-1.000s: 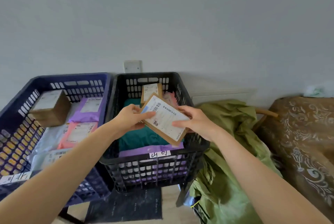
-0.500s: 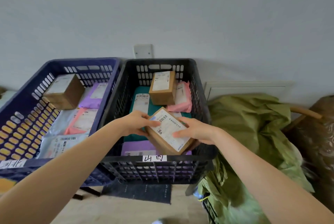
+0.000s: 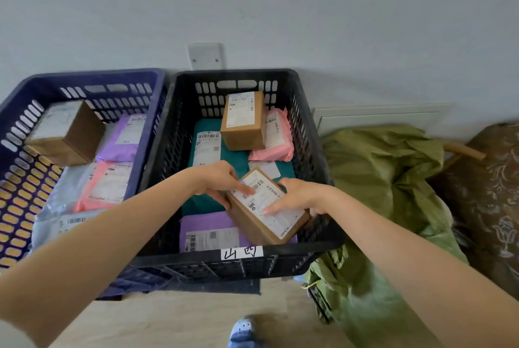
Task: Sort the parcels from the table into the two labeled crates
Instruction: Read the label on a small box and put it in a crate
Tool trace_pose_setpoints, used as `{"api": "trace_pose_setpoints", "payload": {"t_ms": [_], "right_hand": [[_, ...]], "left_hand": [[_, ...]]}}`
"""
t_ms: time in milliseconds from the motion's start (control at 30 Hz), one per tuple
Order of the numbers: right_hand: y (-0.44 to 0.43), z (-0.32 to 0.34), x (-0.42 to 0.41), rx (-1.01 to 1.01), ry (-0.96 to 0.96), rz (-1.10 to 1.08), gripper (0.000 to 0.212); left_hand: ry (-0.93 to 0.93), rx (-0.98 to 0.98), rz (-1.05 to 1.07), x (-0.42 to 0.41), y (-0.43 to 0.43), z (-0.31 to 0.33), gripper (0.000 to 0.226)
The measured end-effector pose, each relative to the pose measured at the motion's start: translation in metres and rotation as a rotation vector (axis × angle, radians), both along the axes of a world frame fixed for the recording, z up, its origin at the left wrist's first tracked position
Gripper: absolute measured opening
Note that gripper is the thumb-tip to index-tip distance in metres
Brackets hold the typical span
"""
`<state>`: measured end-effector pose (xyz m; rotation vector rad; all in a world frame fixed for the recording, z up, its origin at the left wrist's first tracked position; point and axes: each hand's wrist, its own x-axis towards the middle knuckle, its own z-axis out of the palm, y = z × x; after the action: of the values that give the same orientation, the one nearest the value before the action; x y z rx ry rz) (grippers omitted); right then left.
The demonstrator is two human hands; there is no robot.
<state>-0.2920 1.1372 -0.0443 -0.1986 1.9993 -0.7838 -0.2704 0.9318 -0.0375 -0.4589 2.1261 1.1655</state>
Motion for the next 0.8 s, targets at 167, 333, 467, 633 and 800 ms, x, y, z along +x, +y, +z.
{"api": "trace_pose_setpoints", "payload": {"t_ms": [167,333,467,633,800], "right_hand": [[-0.017,0.000,-0.005,0.033,0.030,0.036,0.083],[-0.031,0.004,-0.013,0.101,0.159,0.102,0.093],[-0.025,0.007,-0.021,0.178,0.150,0.216,0.086],[-0.019,-0.002,-0.017,0.288,0.138,0.393,0.083],[-0.018,-0.009,-0.014,0.332,0.151,0.521,0.085]], "left_hand": [[-0.170,0.117,0.011,0.010,-0.019,0.002,0.082],[-0.169,0.254,0.012,0.010,-0.028,0.004,0.093],[-0.198,0.311,0.001,0.016,-0.018,0.001,0.089],[-0.311,0.400,-0.052,0.031,-0.008,-0.012,0.079],[-0.363,0.372,-0.154,0.037,-0.006,-0.021,0.062]]}}
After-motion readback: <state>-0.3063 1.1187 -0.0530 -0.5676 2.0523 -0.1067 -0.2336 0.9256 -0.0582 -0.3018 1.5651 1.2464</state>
